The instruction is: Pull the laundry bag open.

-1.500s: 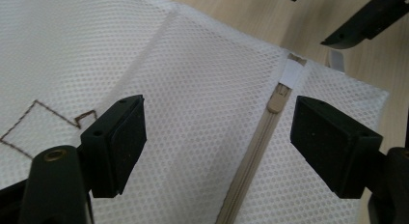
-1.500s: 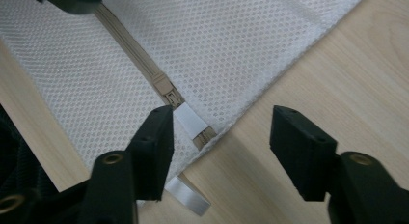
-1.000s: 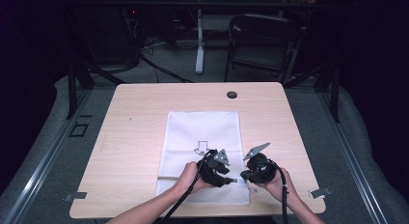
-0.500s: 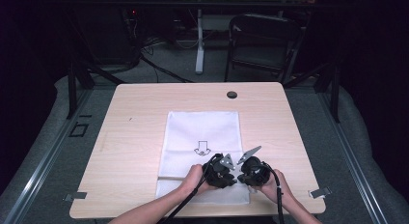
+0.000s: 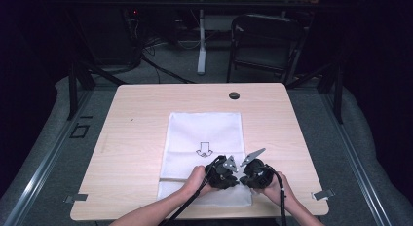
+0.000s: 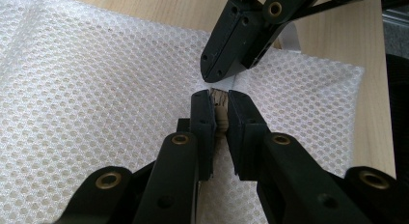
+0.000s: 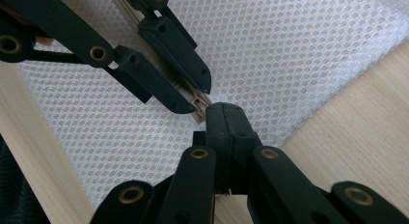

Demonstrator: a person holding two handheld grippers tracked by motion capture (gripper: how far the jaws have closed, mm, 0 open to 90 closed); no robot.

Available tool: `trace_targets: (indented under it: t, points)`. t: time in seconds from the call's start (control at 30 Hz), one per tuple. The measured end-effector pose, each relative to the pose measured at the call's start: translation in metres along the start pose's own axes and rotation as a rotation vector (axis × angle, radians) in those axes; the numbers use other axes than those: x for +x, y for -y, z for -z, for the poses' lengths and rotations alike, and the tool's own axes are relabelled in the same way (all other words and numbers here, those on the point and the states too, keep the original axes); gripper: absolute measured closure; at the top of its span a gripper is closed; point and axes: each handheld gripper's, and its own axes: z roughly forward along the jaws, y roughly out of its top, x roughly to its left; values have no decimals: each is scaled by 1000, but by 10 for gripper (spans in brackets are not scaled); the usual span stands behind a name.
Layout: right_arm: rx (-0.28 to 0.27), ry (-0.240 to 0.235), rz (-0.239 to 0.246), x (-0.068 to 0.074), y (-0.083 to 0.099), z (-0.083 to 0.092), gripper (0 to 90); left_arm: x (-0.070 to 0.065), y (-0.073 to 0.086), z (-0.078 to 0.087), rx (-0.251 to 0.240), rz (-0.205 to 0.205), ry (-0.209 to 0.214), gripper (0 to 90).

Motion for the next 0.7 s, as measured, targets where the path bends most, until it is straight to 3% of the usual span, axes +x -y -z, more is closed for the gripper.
trace_targets:
  t: [0.1,0.17,0.2,0.4,0.43,0.5,0.7]
  points:
    - [15,3,7,-1,-1,1,900,0,0,0,-8,2,0,815]
    - [-13,7,-9,2,0,-1,900,1,1,1,-8,5,-1,815]
    - [9,10,12,1,-1,0,900,0,1,1,-5,7,1,815]
    - [14,12,22,1,-1,0,900,1,1,1,-13,6,2,816]
    - [-14,8,2,3,0,-2,900,1,1,1,-13,6,2,816]
    - [14,6,28,1,-1,0,900,0,1,1,-10,7,6,816]
    - [11,17,26,2,-1,0,900,0,1,2,-8,4,7,816]
